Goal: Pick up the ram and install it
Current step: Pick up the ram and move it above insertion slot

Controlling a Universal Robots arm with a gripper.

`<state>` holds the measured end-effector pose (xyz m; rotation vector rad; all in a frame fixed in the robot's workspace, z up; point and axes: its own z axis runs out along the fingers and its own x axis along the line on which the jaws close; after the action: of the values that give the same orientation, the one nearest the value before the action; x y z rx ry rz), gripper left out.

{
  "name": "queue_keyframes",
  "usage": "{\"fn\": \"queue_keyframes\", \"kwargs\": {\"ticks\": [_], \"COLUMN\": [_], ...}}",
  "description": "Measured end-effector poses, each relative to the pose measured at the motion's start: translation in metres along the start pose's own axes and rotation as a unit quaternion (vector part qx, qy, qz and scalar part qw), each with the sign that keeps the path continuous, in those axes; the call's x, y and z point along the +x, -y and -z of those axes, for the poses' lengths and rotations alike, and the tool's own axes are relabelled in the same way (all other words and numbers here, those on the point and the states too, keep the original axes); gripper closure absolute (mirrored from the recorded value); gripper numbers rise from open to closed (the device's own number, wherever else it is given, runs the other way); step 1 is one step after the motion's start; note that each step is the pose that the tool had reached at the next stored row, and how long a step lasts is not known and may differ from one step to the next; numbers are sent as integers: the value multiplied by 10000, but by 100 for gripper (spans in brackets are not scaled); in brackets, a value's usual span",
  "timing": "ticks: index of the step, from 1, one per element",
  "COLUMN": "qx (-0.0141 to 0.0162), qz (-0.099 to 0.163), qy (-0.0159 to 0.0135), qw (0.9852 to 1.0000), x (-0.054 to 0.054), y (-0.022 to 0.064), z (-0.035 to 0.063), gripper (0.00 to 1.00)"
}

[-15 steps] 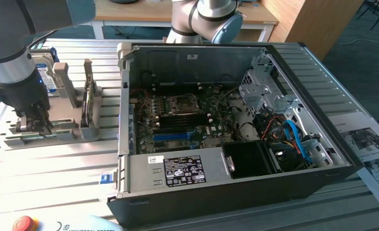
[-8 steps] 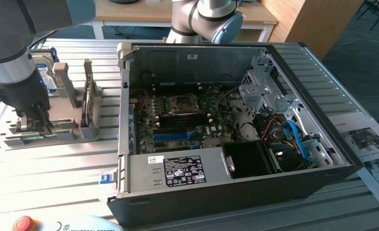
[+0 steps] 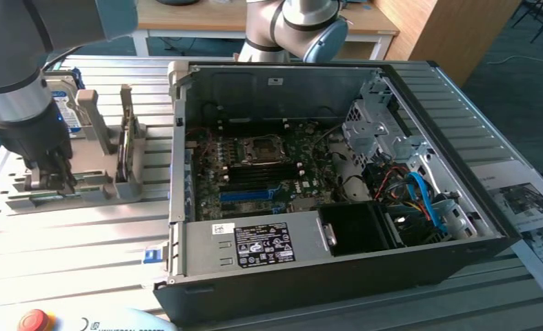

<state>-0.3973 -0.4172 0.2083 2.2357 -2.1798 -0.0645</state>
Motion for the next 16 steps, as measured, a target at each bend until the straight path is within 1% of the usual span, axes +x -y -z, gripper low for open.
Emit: {"fn": "queue_keyframes", "kwargs": {"ticks": [9, 16], "qx": [-1, 1], "qz": [0, -1], "qy": [0, 1], "qw": [10000, 10000], "x": [1, -8], "y": [2, 3], "z": [-62, -72], "gripper": [78, 78]}}
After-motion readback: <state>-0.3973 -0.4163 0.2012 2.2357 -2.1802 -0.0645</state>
